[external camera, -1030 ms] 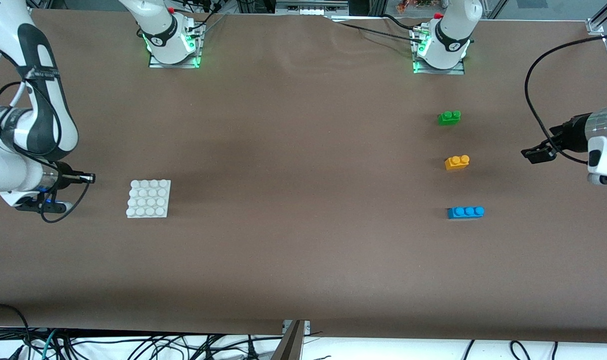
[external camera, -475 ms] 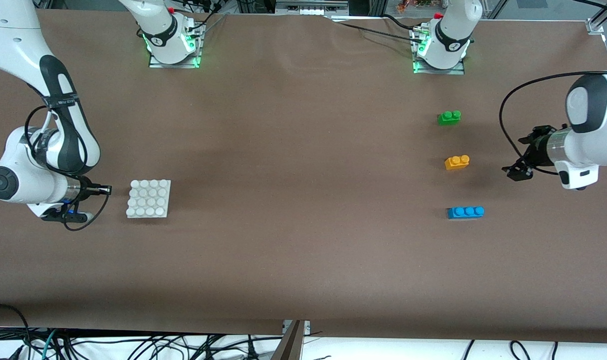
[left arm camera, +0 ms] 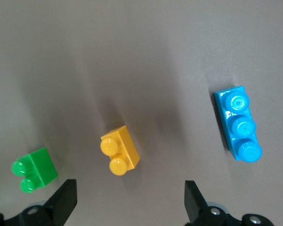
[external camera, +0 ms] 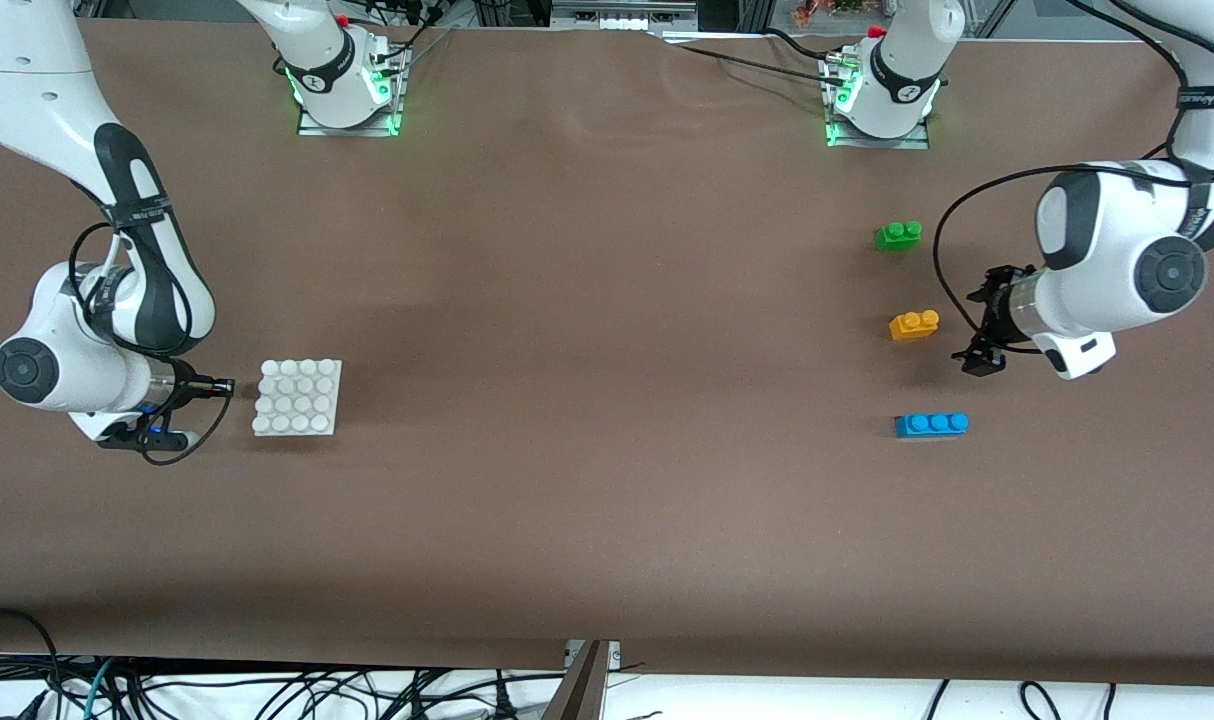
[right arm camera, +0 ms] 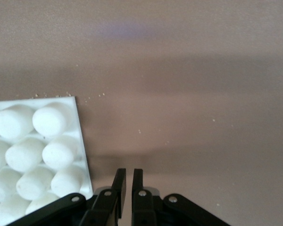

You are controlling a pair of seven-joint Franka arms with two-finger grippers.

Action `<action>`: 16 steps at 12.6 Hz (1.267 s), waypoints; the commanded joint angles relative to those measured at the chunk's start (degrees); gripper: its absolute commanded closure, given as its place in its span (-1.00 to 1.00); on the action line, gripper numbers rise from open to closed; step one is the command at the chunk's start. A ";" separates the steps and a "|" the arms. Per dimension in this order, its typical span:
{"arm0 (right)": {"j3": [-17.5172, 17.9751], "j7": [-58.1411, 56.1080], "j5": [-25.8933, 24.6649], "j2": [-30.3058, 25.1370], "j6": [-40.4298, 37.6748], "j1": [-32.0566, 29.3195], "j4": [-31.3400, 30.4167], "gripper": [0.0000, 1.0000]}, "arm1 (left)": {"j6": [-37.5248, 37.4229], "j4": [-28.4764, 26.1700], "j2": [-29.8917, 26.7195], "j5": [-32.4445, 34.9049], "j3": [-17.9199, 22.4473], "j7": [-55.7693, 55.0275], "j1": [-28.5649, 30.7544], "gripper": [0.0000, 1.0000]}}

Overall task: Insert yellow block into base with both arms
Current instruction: 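Reach the right gripper to the white base while the left gripper reaches the yellow brick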

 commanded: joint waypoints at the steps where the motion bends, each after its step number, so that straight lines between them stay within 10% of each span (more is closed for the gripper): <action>1: 0.40 -0.79 0.07 1.09 1.99 -0.10 -0.01 0.75 | 5.38 -5.43 -2.37 -0.49 -0.01 -2.23 0.11 -1.00; 16: 1.63 0.17 2.00 3.03 4.28 2.62 -0.01 0.75 | 33.18 -25.75 -5.19 -0.40 -1.68 -9.62 0.11 -0.90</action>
